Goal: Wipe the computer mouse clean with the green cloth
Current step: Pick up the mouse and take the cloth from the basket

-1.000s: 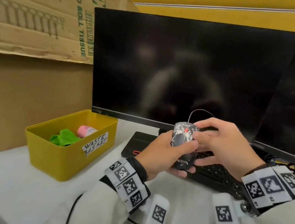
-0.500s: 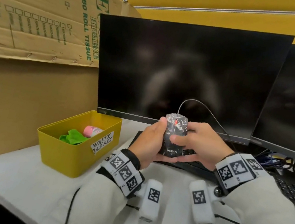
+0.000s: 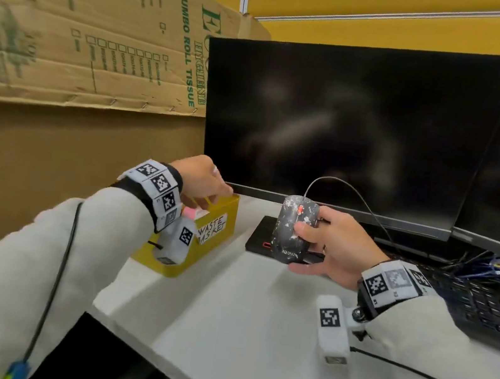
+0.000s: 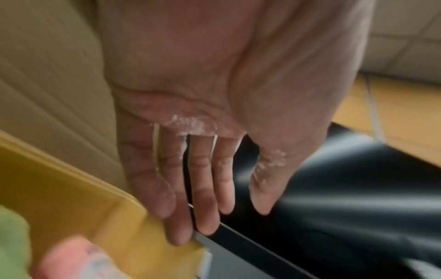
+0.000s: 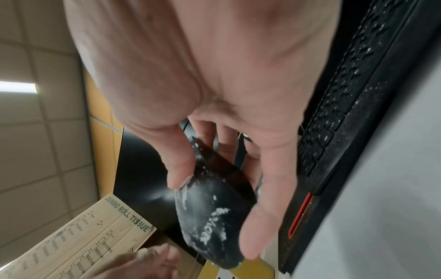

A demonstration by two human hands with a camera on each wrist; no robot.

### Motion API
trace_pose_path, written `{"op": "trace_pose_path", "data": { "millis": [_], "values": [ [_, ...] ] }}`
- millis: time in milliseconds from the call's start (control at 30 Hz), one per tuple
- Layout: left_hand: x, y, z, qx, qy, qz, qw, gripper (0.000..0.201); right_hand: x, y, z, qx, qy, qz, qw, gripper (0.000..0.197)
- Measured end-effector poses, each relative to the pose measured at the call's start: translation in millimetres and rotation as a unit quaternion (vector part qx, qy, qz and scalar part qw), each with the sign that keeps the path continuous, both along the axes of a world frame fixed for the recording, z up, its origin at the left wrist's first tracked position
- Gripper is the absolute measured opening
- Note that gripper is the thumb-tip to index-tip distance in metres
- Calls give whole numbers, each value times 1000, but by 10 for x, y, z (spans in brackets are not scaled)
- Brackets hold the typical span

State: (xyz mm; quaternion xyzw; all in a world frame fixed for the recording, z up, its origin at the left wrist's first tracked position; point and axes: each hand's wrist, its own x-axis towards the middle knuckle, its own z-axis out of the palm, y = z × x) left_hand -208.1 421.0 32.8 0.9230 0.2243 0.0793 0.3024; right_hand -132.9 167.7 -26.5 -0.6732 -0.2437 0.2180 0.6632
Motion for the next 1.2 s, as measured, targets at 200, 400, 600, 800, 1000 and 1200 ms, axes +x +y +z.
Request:
{"op": "trace_pose_path", "data": {
  "millis": [200,400,600,800,1000,1200],
  "values": [
    [-49,223,39,134,193,0,972,40,-57,80,-15,0,3,25,1000,26],
    [-54,246,12,311,281,-17,908,42,-96,80,-51,-14,-4,41,999,23],
    [-14,350,-136,410,402,-51,817,57,-98,67,-87,-20,-9,52,998,22],
    [17,455,-190,374,340,5,863,32,-91,-11,-99,-27,-12,54,998,24],
    [-14,338,209,305,172,36,936,52,-100,-167,-67,-19,-12,35,999,23],
    [-206,-161,650,279,-58,61,957,45,-107,-405,14,-1,-15,-2,1000,20]
  ]
}}
